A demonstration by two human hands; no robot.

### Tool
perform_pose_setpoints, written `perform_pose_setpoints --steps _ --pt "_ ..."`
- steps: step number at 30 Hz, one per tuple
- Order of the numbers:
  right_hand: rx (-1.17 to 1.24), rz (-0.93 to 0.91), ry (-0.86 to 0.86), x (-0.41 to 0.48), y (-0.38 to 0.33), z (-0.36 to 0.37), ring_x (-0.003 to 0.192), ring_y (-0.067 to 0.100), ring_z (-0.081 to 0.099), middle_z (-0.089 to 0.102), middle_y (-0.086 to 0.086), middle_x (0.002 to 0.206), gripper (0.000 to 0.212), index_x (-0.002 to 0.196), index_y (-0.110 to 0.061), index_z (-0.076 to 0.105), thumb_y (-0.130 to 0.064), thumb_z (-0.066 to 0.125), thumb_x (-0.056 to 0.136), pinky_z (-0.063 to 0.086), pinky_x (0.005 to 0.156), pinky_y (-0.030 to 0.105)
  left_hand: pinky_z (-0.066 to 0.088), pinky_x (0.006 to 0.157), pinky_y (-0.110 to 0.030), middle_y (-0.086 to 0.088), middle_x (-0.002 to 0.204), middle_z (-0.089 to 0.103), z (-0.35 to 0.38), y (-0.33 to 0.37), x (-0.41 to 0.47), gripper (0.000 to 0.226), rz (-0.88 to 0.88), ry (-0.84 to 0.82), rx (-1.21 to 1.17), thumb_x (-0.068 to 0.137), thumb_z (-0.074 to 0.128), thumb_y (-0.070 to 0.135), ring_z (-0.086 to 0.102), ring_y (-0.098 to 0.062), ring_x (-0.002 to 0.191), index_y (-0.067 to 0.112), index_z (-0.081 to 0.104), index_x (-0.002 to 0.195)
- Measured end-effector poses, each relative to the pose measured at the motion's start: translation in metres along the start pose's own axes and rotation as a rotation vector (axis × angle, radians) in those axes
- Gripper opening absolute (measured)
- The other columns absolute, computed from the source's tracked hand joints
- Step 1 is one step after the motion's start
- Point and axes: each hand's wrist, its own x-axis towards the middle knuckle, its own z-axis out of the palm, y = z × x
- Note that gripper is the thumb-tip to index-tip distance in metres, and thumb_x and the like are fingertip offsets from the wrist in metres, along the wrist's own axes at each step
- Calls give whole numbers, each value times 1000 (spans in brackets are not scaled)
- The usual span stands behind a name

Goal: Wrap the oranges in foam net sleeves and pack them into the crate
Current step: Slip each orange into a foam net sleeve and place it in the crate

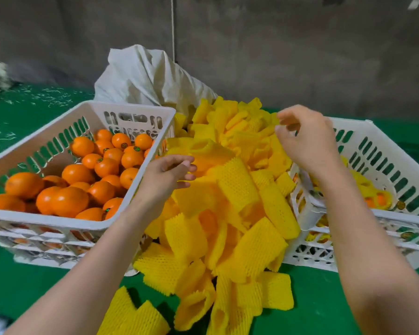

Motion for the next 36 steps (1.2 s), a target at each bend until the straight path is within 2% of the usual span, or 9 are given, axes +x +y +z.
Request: perform_pose_setpoints --steps 5,11,15,19,24,27,29,33,36 --pt "278 -268 9 -25 -95 71 89 22 63 69 6 95 15 95 -7 67 -14 57 86 48 79 37 57 71 -27 -4 87 69 -57 6 1 17 51 133 -43 97 51 12 67 -12 74 18 66 95" --pt "160 -385 -516 -48 -155 174 116 27 45 56 10 119 27 114 -9 57 -26 53 93 38 95 38 54 76 -31 -4 88 67 -128 -6 4 16 60 318 48 96 51 7 65 -13 74 10 65 104" --pt "-75 -415 -601 -46 -165 198 121 29 37 53 14 120 32 112 -6 58 -29 40 99 23 97 30 52 82 -40 -14 116 64 -173 -19 25 29 48 263 628 89 65 13 62 -26 100 9 62 117" --pt "-96 -390 -628 -44 -165 199 121 27 37 53 13 119 34 112 -4 57 -30 39 99 24 93 28 39 100 -52 -16 133 47 -205 -38 35 68 -433 -35 1409 73 76 46 39 -40 126 15 48 128" --pt "-97 -389 -639 -48 -166 198 121 27 37 52 15 122 35 112 -2 57 -29 36 101 22 94 27 37 84 -36 -8 110 54 -209 -45 40 59 -454 -112 1424 76 73 45 47 -29 104 18 53 124" --pt "58 -348 -621 -53 -160 196 131 25 32 45 12 137 35 123 -6 52 -29 39 100 23 103 28 39 60 -25 0 81 53 -207 -43 38 46 -393 -26 1458 72 75 37 49 -15 71 21 58 112" --pt "216 -295 -466 -56 -154 189 133 25 34 43 11 141 33 126 -6 52 -22 43 99 27 107 32 36 52 -24 1 74 50 -206 -43 36 38 -334 60 1450 71 72 38 46 -13 63 22 55 102" --pt "103 -279 8 -44 -120 171 108 31 53 61 13 114 25 109 -4 62 -7 54 86 33 91 33 44 72 -36 -16 104 63 -202 -46 38 52 -80 210 1261 76 72 40 55 -31 91 14 54 118" --pt "-265 -177 -25 -21 -82 160 117 25 45 56 5 122 32 120 -14 55 -14 52 89 23 95 32 44 76 -38 -19 121 56 -193 -39 34 59 84 254 975 78 75 30 52 -34 104 15 50 130"
